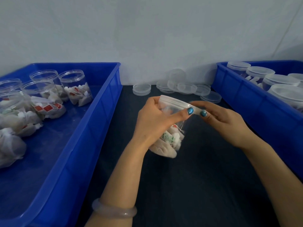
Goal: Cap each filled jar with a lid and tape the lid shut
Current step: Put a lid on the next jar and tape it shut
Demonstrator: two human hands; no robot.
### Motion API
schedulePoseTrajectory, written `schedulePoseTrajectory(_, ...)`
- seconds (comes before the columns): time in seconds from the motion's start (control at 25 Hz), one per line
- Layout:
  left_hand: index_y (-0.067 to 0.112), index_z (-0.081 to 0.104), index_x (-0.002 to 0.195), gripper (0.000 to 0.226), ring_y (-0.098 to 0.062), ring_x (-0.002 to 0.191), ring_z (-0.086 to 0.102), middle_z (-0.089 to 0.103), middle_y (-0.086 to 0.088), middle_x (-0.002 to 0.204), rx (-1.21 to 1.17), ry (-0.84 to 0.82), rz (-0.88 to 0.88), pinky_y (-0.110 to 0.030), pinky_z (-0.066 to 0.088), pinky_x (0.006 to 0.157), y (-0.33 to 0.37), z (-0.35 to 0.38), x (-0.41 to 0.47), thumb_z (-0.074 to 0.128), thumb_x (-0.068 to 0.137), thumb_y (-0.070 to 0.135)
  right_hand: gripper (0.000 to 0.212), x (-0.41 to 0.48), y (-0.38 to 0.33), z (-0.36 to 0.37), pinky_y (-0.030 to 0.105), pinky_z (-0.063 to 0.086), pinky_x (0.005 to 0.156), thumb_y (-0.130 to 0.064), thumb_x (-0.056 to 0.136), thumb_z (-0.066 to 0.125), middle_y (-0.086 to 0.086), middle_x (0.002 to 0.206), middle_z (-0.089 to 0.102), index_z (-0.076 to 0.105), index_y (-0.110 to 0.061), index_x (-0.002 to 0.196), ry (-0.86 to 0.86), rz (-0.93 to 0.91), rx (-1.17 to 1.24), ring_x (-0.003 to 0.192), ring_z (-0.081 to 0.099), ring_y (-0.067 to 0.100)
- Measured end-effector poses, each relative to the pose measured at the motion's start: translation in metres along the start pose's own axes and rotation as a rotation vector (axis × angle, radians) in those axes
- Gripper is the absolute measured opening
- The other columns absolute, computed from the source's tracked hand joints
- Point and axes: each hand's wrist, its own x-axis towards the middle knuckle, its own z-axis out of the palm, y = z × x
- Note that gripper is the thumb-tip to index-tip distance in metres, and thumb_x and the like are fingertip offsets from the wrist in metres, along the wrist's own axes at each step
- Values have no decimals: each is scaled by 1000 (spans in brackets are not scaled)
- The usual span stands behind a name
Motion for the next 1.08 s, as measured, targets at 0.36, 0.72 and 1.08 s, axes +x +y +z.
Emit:
schedulePoseTrajectory(0.36,25,61,124,94,-11,111,67,72,6,117,-269,-361,60,-28,54,93,8,-5,-14,84,45,69,66,-4,-6,-5,16,48,96,-90,65,53,-33,133,56,51,-64,125,-170,-68,481,124,54,-4)
schedulePoseTrajectory(0.72,52,29,148,104,13,119,49,47,22,134,25,-370,196,-6,43,92,7,-8,-11,68,55,79,74,-10,-1,-14,10,46,92,-74,72,65,-26,136,57,51,-38,135,-244,-99,515,126,54,0)
schedulePoseTrajectory(1.08,42,36,148,96,11,124,41,40,19,140,288,-263,316,-13,42,99,3,-4,-9,77,65,67,64,-4,-9,1,48,52,94,-86,70,53,-18,126,64,37,-70,129,-81,-125,132,114,62,14)
